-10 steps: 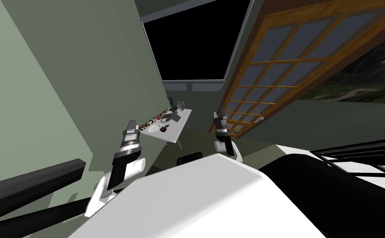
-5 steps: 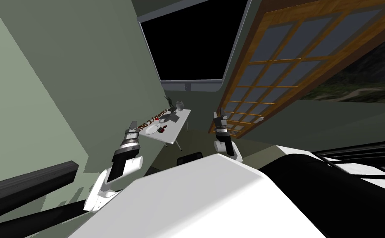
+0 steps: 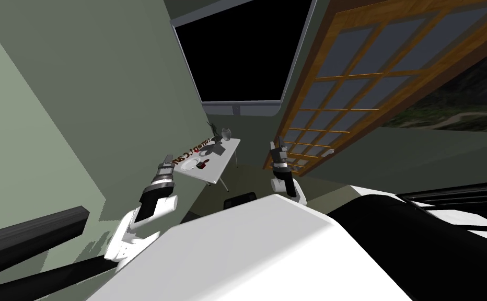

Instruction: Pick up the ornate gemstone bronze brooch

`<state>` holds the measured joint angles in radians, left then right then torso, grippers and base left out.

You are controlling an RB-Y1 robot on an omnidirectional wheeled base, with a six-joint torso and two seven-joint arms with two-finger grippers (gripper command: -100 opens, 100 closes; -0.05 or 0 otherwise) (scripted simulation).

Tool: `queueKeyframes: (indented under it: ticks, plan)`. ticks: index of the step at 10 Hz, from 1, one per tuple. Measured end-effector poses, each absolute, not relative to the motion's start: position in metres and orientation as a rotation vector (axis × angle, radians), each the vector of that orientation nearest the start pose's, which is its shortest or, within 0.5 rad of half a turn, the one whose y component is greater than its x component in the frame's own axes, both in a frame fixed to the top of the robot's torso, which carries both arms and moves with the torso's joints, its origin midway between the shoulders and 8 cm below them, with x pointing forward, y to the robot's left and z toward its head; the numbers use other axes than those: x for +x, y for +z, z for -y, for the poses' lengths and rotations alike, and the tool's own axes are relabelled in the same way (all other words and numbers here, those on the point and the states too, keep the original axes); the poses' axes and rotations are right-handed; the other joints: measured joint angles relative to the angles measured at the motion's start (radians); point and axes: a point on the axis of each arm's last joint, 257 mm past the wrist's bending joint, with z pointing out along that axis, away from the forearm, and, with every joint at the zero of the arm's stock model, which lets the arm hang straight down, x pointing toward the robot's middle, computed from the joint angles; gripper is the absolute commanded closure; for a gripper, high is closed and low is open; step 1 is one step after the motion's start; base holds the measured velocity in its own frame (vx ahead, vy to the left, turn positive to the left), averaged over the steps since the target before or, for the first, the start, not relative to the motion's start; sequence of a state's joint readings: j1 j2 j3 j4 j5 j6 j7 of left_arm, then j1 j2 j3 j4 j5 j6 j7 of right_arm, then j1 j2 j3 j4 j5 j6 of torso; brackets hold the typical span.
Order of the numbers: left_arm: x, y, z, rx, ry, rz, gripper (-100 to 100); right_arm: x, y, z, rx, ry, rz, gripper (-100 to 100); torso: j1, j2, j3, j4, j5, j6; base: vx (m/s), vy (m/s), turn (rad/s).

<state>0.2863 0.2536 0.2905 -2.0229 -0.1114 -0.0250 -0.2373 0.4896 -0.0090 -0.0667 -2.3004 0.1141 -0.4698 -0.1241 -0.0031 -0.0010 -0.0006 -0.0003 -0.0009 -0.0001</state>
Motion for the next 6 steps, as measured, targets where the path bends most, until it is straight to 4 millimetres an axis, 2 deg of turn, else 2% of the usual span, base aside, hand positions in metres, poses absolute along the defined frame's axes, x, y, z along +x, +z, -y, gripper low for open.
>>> queueKeyframes:
  ticks: [6]
  plan:
    - [0.458,-0.114,-0.494,-0.834,-0.388,-1.206,-100,0.345,0.031,0.286,0.624,1.279,-0.653,0,-0.002,-0.001,-0.001,0.0,0.0,0.0,0.03,-0.069,0.021]
